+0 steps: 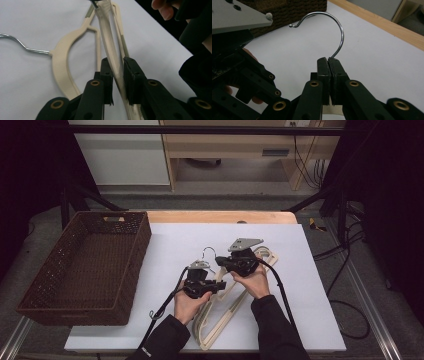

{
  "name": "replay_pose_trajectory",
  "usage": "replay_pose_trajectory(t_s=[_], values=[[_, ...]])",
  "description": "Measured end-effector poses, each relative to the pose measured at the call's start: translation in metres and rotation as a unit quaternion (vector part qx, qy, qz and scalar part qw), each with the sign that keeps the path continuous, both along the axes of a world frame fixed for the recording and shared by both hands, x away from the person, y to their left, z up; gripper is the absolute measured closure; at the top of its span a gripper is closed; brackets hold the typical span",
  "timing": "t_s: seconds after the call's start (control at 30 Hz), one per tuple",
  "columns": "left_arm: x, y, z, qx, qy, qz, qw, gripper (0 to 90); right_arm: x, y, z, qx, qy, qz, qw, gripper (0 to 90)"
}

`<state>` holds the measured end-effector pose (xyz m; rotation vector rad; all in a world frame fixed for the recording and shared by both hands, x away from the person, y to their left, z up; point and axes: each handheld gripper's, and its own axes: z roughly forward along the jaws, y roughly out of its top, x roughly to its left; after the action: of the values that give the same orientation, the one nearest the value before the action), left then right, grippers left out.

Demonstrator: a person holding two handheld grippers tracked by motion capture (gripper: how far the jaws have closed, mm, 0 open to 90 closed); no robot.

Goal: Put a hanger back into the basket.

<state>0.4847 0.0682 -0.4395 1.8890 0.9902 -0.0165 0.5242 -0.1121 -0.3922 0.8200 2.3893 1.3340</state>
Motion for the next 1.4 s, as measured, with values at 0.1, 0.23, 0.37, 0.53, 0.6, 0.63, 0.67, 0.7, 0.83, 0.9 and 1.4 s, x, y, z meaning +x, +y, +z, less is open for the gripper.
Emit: replay_pose_trajectory(t_s=[0.1, 0.23, 0.37, 0.53, 0.6, 0.63, 0.67, 0.7, 0.83, 0.9, 1.4], values=[[-0.004, 0.0, 0.005, -0.015, -0.002, 0.002, 0.9999, 80.2, -0.008, -0.007, 0.008, 0.009, -0.012, 0.0, 0.9999, 88.3], [-0.012, -0.001, 0.012, -0.034, -0.001, -0.002, 0.9994, 83.1, -0.021, -0.017, 0.02, 0.019, -0.021, -0.002, 0.9996, 88.7], [-0.021, -0.003, 0.022, -0.032, -0.017, -0.006, 0.9993, 84.9, -0.036, -0.028, 0.034, 0.04, -0.042, 0.003, 0.9983, 90.0], [-0.029, -0.001, 0.035, -0.025, -0.042, -0.006, 0.9988, 85.7, -0.051, -0.034, 0.046, 0.05, -0.061, 0.008, 0.9969, 85.7], [-0.03, 0.003, 0.041, -0.022, -0.049, -0.007, 0.9985, 85.8, -0.057, -0.039, 0.048, 0.066, -0.067, 0.006, 0.9955, 81.0], [-0.031, 0.006, 0.044, -0.018, -0.055, -0.007, 0.9983, 85.8, -0.059, -0.042, 0.049, 0.071, -0.068, 0.003, 0.9951, 78.9], [-0.032, 0.009, 0.048, -0.015, -0.06, -0.004, 0.9981, 85.7, -0.062, -0.045, 0.049, 0.081, -0.071, 0.001, 0.9942, 75.5], [-0.032, 0.013, 0.051, -0.012, -0.065, -0.002, 0.9978, 85.7, -0.065, -0.049, 0.049, 0.089, -0.072, -0.002, 0.9934, 72.3], [-0.033, 0.031, 0.066, -0.006, -0.087, 0.005, 0.9962, 85.8, -0.075, -0.066, 0.047, 0.124, -0.077, -0.022, 0.989, 56.9], [-0.034, 0.039, 0.074, 0.0, -0.099, 0.007, 0.995, 85.8, -0.08, -0.075, 0.044, 0.123, -0.086, -0.045, 0.9877, 47.7], [-0.036, 0.088, 0.13, 0.033, -0.163, -0.003, 0.9861, 85.9, -0.094, -0.128, 0.009, 0.123, -0.068, -0.146, 0.9792, 15.5]])
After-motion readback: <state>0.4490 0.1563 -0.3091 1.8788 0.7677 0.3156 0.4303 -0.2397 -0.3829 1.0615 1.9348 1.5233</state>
